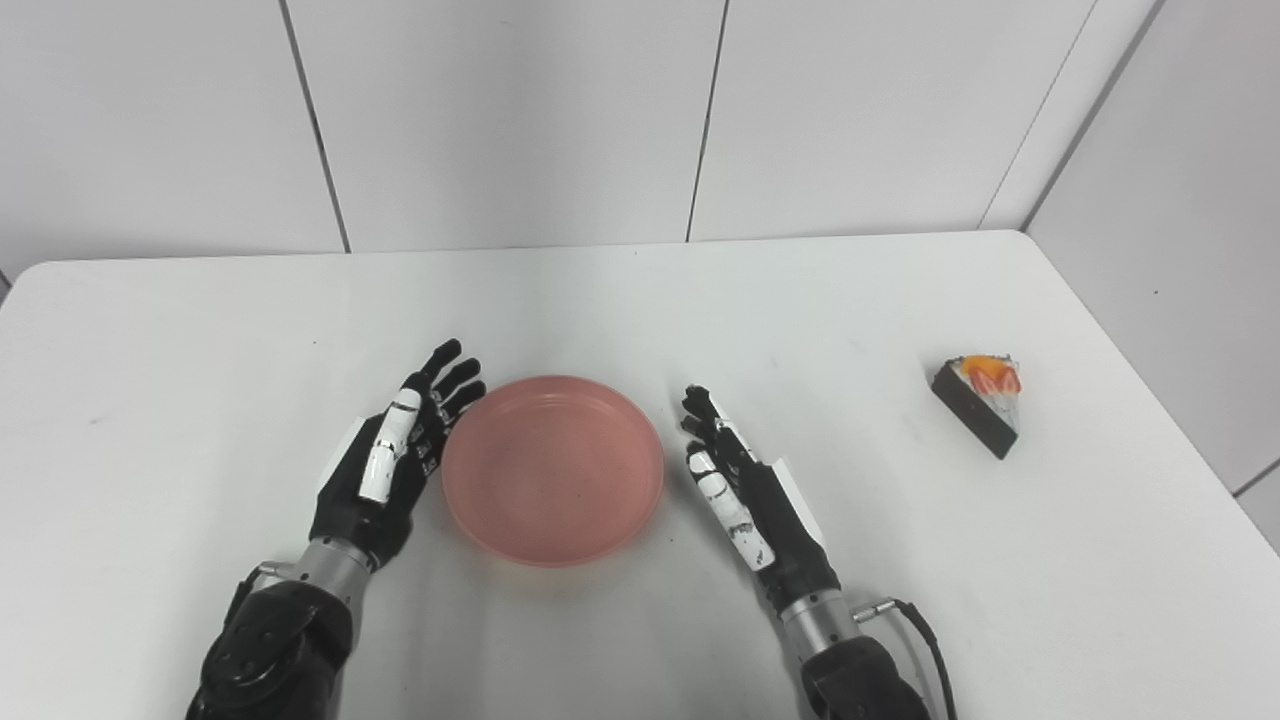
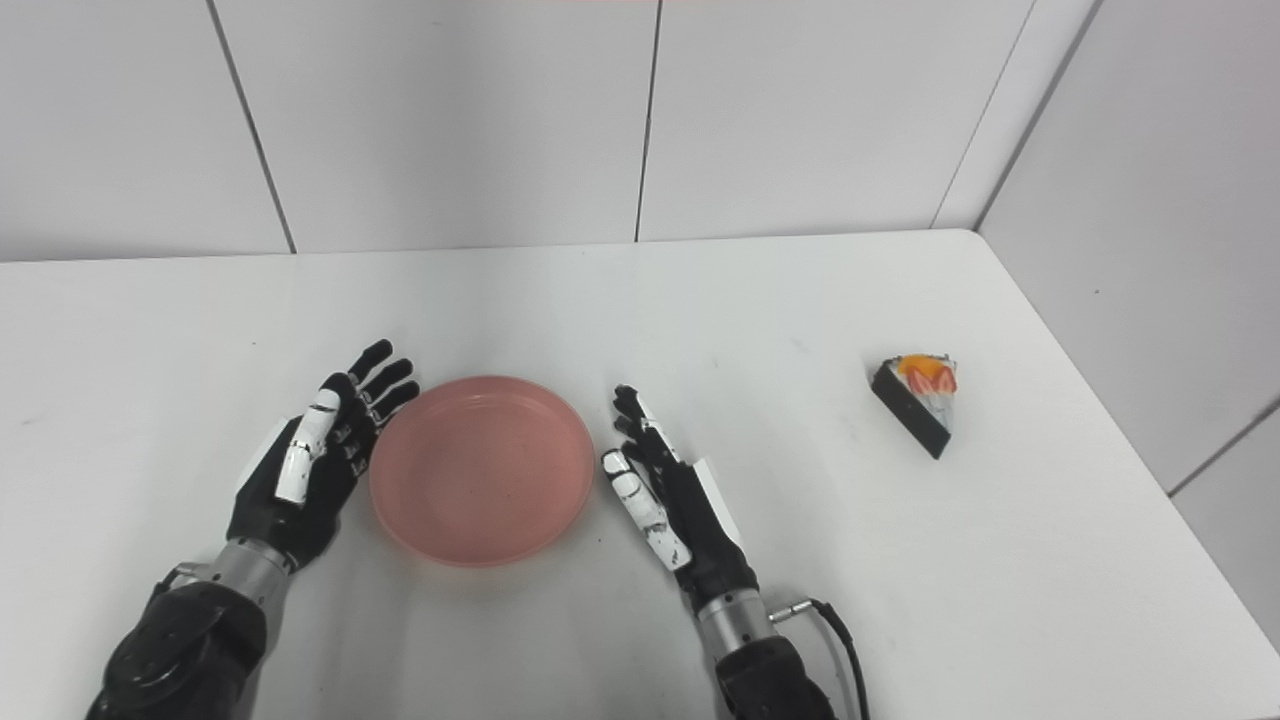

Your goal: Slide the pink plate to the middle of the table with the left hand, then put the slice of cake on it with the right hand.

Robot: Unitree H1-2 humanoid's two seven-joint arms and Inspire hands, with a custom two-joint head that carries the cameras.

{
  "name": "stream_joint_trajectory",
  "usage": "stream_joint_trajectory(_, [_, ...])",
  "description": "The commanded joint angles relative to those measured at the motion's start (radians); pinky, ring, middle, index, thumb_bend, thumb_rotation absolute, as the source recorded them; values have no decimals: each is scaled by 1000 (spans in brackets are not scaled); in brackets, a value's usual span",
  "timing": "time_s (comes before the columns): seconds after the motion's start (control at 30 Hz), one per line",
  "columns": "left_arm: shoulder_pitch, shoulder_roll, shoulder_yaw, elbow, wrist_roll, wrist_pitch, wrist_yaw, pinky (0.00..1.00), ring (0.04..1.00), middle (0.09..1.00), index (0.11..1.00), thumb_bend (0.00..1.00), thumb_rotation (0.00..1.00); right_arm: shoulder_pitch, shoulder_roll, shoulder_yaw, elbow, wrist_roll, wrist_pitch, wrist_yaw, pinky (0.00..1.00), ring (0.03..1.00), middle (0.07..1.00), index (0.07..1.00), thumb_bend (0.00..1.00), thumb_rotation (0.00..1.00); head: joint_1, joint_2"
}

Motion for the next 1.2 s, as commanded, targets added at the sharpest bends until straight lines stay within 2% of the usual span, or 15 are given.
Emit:
stream_joint_trajectory(0.0, [45,-1,-2,43,1,73,2,919,922,931,925,413,1000,5,10,14,-14,0,33,20,895,931,955,959,436,1000,1,-1])
stream_joint_trajectory(0.2, [46,-7,7,58,-6,64,-3,914,923,935,930,417,1000,-3,5,-2,-25,-43,31,-17,887,924,948,953,448,1000,-70,-22])
stream_joint_trajectory(0.27, [45,-4,7,67,-8,55,-9,915,921,934,929,416,1000,-10,-1,-4,-42,-84,38,-34,893,932,954,961,503,1000,-85,-26])
stream_joint_trajectory(0.33, [43,2,6,77,-8,44,-15,916,917,930,926,422,1000,-22,-12,-3,-68,-150,39,-54,841,902,950,963,611,1000,-85,-26])
stream_joint_trajectory(0.47, [42,5,13,84,-10,38,-21,906,912,924,917,422,1000,-39,-17,-12,-139,-260,72,-73,820,885,945,967,681,1000,-85,-26])
stream_joint_trajectory(0.5, [40,5,14,89,-10,37,-21,904,912,923,916,422,1000,-50,-17,-23,-165,-282,90,-81,821,884,944,967,691,1000,-130,-39])
stream_joint_trajectory(0.67, [35,1,18,107,-11,30,-25,889,904,914,902,428,1000,-105,-37,-71,-255,-373,150,-88,771,845,914,953,758,912,-149,-47])
stream_joint_trajectory(0.8, [35,1,22,117,-16,19,-33,884,904,913,898,428,1000,-156,-60,-109,-310,-427,187,-88,758,853,921,957,804,760,-164,-51])
stream_joint_trajectory(0.87, [36,5,20,119,-13,17,-33,886,907,917,900,437,1000,-181,-80,-125,-331,-453,195,-86,750,856,930,960,791,669,-169,-53])
stream_joint_trajectory(0.93, [35,8,19,124,-13,13,-36,888,908,917,900,439,1000,-197,-101,-141,-346,-477,205,-81,725,852,932,959,790,627,-177,-55])
stream_joint_trajectory(1.17, [35,19,37,154,-36,-7,-68,889,905,913,896,445,987,-228,-179,-193,-363,-588,236,-82,699,837,934,971,807,644,-234,-71])
